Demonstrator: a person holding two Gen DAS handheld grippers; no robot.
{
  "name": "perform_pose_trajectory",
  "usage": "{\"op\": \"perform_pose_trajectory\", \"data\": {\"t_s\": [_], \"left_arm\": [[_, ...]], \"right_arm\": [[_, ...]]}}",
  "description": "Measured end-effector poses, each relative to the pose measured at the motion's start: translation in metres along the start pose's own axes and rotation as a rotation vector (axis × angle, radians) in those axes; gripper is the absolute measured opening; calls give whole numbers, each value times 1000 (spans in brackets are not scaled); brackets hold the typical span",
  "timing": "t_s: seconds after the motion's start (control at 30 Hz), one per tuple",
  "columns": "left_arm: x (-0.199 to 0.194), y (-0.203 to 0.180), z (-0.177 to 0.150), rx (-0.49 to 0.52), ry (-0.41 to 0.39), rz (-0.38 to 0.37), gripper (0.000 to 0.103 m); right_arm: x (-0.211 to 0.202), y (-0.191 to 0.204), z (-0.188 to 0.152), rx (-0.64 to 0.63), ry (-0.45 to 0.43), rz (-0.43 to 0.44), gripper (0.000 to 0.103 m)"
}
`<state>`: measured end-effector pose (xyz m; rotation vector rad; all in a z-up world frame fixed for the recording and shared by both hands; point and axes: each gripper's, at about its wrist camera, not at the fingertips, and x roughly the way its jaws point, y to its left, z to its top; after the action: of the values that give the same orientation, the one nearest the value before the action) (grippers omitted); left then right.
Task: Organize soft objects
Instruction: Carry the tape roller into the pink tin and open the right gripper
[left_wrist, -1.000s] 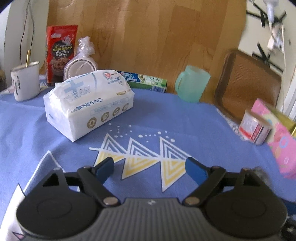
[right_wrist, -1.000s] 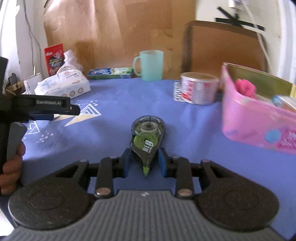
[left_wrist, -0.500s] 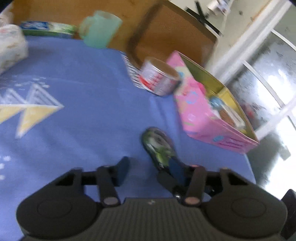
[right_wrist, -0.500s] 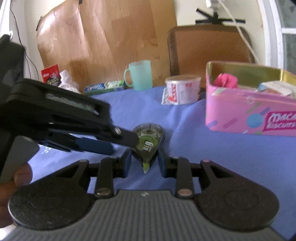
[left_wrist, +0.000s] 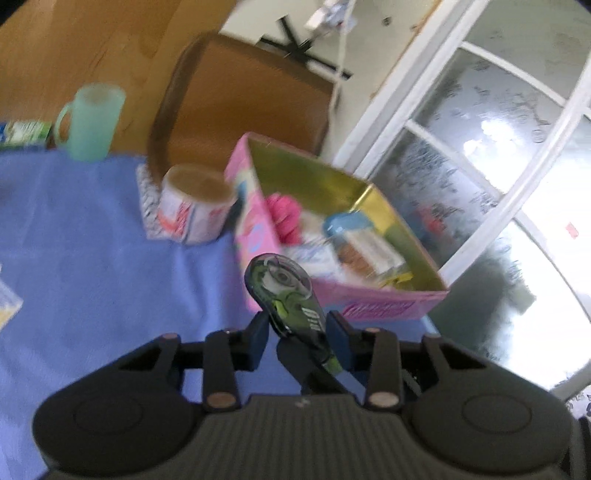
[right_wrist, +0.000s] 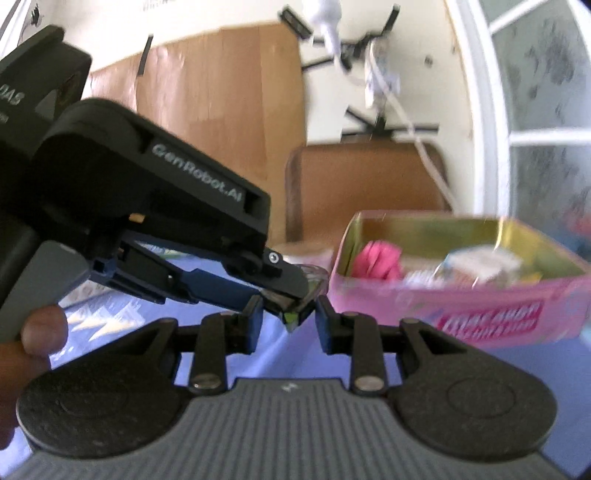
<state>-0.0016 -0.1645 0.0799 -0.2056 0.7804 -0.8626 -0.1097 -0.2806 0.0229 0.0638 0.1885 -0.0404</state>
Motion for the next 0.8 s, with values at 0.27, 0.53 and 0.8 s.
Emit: {"op": "perform_pose_trajectory", "data": {"t_s": [0.27, 0.53, 0.8], "left_arm": [[36, -46, 41, 108, -45, -44, 36], [92, -61, 64, 152, -95, 60, 58], [67, -29, 41, 110, -100, 79, 64]], "right_arm": [[11, -29, 18, -68, -130, -140, 33], [85, -74, 25, -95, -61, -313, 48], [61, -97, 15, 70, -39, -302, 52]]}}
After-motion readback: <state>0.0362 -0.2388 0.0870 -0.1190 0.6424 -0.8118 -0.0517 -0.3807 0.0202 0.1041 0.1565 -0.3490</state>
